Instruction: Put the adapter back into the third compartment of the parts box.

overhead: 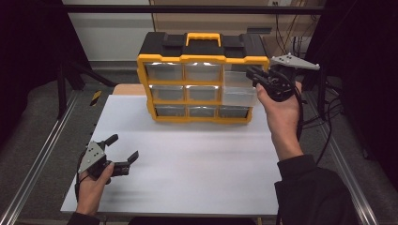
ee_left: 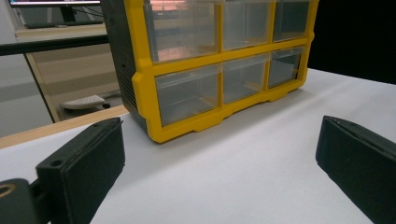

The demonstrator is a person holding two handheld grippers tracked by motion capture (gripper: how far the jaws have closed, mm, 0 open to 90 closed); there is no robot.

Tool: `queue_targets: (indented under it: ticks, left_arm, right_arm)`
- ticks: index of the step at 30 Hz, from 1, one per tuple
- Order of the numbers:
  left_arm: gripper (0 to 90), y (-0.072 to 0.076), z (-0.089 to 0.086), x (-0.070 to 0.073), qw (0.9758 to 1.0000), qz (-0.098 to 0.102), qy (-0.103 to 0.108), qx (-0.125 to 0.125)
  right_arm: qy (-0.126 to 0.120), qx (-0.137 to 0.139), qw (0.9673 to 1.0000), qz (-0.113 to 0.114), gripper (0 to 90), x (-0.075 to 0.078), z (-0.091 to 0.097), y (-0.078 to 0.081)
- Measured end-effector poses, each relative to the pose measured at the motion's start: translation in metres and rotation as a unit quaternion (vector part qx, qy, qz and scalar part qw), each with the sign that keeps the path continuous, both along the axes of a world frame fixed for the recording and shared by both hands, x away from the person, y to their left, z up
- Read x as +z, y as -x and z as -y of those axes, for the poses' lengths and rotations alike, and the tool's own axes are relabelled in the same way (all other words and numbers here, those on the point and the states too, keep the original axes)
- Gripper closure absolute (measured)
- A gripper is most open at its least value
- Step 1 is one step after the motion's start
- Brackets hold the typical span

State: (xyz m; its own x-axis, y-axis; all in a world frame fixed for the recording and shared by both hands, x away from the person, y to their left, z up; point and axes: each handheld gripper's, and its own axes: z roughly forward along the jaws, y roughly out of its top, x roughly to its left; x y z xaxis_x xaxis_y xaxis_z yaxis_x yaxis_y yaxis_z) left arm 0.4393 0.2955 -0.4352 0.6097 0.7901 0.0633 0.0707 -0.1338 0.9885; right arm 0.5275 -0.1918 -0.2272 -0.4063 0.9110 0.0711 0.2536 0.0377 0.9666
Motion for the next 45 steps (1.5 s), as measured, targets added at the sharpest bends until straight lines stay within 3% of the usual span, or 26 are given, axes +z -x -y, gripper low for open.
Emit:
queue_targets:
  ticks: [6, 24, 45]
  left_arm:
    - [1.2, 0.000, 0.000, 0.000, 1.0000, 0.000, -0.001, 0.000]
    - [1.2, 0.000, 0.001, 0.000, 1.0000, 0.000, -0.002, -0.002]
    - [1.2, 0.000, 0.001, 0.000, 1.0000, 0.001, -0.002, -0.002]
  right_arm:
    - [-0.005, -0.001, 1.0000, -0.004, 76.3, 0.001, -0.001, -0.002]
    - [0.019, 0.004, 0.9995, -0.026, 76.2, -0.003, -0.008, -0.006]
    - [0.022, 0.002, 0.9989, -0.042, 76.2, -0.006, -0.011, -0.010]
